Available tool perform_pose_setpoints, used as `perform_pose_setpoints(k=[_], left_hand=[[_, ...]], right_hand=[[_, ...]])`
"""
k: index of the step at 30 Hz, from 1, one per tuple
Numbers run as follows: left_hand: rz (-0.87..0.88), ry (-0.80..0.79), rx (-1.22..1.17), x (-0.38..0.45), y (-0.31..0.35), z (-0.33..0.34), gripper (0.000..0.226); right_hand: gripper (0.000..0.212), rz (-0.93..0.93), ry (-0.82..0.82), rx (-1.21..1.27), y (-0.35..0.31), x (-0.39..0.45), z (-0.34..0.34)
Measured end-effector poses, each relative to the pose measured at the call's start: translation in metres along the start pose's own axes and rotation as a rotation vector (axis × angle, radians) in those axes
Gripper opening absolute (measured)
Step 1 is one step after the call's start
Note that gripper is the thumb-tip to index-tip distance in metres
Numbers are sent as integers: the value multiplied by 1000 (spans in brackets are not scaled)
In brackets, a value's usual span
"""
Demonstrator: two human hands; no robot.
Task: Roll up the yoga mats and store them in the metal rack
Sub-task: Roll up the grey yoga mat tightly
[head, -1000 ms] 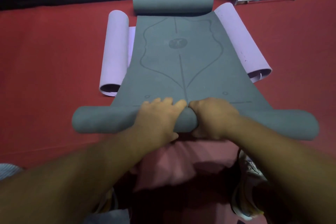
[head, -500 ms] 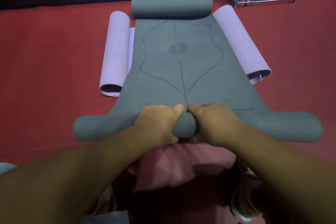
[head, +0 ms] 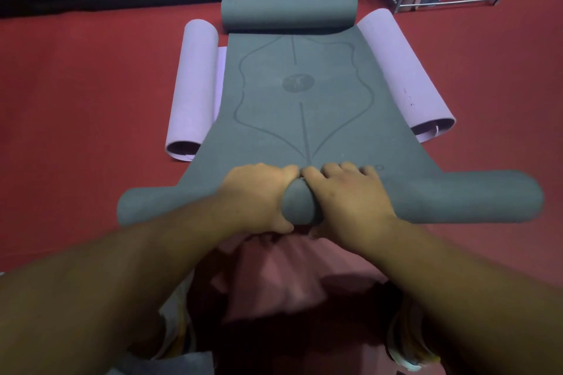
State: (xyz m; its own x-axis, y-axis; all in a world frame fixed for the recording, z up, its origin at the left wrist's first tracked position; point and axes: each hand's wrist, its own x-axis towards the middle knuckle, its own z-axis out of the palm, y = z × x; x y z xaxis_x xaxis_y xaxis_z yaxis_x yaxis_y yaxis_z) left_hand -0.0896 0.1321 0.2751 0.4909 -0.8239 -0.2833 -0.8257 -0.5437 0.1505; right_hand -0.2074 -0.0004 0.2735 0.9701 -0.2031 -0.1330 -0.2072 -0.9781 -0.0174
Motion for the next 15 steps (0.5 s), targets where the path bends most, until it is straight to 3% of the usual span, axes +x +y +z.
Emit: perform_pose_setpoints(k=[3,7,9,13,15], left_hand=[[24,-76,-30,-2,-2,-4,64],[-4,129,169,-9,9,6,85],[3,150,178,-7,10,10,79],[19,14,24,0,-3,-1,62],[41,-40,6,0,-5,-5,63]], right_hand=[[66,9,-58,42,-3,2,1],[58,21,-148,149,11,9,-12],[61,15,-116,127,12,7,-11],[80,-13,68,-15,-3,-2,7],[73,-8,57,-14,-7,-3,11]])
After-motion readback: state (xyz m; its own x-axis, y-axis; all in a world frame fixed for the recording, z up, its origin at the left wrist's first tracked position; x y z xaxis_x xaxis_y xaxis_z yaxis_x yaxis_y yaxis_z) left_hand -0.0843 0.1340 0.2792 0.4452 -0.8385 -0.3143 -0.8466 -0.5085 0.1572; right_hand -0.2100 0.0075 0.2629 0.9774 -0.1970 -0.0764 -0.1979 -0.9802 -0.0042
